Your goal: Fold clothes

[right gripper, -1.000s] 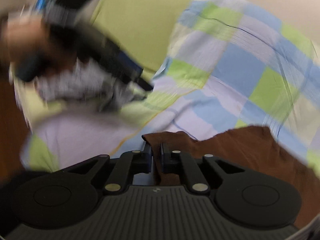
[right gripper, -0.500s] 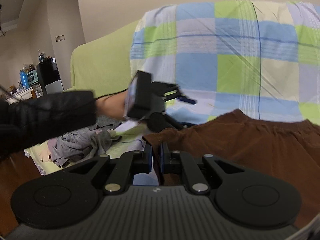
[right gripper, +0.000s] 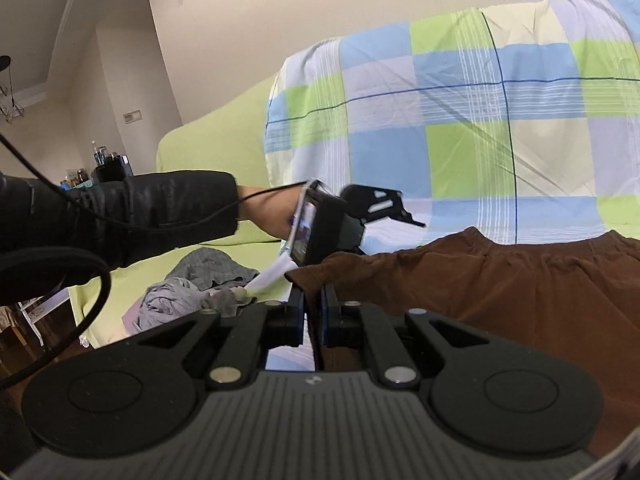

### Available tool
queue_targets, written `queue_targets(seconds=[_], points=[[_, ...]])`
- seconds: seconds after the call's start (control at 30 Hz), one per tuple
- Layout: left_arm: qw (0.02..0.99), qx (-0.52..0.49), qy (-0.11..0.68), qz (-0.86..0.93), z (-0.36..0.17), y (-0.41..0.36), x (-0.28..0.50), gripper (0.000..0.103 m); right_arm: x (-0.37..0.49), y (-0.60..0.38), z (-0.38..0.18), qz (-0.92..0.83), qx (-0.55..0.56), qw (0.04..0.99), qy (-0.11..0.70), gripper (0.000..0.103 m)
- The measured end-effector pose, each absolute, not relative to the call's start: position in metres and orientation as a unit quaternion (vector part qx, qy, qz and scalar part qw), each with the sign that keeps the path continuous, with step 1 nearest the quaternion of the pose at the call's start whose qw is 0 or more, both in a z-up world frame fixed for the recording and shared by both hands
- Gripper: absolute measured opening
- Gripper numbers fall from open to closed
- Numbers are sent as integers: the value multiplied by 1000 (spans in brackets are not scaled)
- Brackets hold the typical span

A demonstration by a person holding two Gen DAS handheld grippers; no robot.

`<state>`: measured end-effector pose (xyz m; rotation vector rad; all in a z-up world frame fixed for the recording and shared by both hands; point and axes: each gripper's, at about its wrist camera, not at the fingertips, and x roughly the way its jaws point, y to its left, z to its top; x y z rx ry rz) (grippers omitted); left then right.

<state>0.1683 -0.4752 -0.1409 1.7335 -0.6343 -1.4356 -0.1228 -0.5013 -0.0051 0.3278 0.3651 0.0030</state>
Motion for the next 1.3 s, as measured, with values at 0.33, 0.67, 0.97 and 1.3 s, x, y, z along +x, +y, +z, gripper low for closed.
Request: queue_targets(seconds=[0.33,0.67,0.97,1.3], points=[[330,721,-272,-545,-109,-486,156,6,-137,-518,-21,-3,214,957,195,6],[338,711,-239,-568,-9,-599,73,5,-261,-573,1,-122,279,949,82,6],[298,722,-209,-589,-70,-731,4,5,-368,-680,-76,-256,427,865,64,6],[295,725,-161,-601,-102,-771,-5,5,-410,-748,-104,-295,450,840,69,1]])
